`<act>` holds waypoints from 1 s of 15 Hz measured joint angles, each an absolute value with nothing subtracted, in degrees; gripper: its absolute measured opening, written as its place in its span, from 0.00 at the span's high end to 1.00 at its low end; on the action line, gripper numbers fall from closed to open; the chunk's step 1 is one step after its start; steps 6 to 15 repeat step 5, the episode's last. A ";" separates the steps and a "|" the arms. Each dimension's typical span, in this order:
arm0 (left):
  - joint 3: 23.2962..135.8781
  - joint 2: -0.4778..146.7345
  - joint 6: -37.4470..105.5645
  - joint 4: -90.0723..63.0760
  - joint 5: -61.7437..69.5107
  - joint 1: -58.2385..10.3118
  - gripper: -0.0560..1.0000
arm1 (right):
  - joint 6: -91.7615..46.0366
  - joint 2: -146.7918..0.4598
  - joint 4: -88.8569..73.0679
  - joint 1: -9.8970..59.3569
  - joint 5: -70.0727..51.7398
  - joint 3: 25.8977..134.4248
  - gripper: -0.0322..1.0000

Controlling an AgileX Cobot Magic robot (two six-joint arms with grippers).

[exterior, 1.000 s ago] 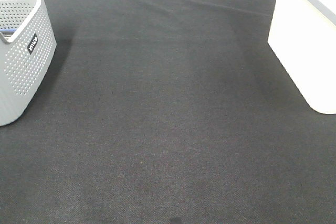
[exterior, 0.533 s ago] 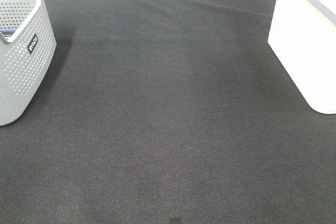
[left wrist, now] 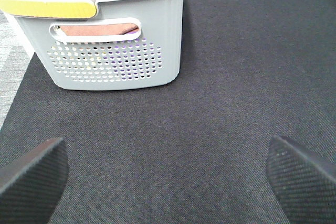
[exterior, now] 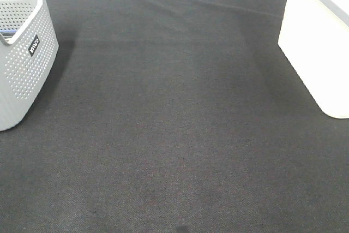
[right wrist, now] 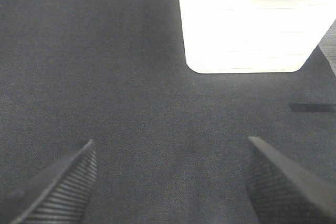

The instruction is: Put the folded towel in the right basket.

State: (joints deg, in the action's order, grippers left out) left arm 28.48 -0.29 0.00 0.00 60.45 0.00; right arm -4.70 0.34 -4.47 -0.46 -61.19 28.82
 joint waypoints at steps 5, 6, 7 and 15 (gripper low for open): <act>28.48 -0.29 0.00 0.00 60.45 0.00 0.03 | -4.70 0.34 -4.47 -0.46 -61.19 28.82 0.26; 28.48 -0.29 0.00 0.00 60.45 0.00 0.03 | -4.70 0.34 -4.47 -0.46 -61.19 28.82 0.26; 28.48 -0.29 0.00 0.00 60.45 0.00 0.03 | -4.70 0.34 -4.47 -0.46 -61.19 28.82 0.26; 28.48 -0.29 0.00 0.00 60.45 0.00 0.03 | -4.70 0.34 -4.47 -0.46 -61.19 28.82 0.26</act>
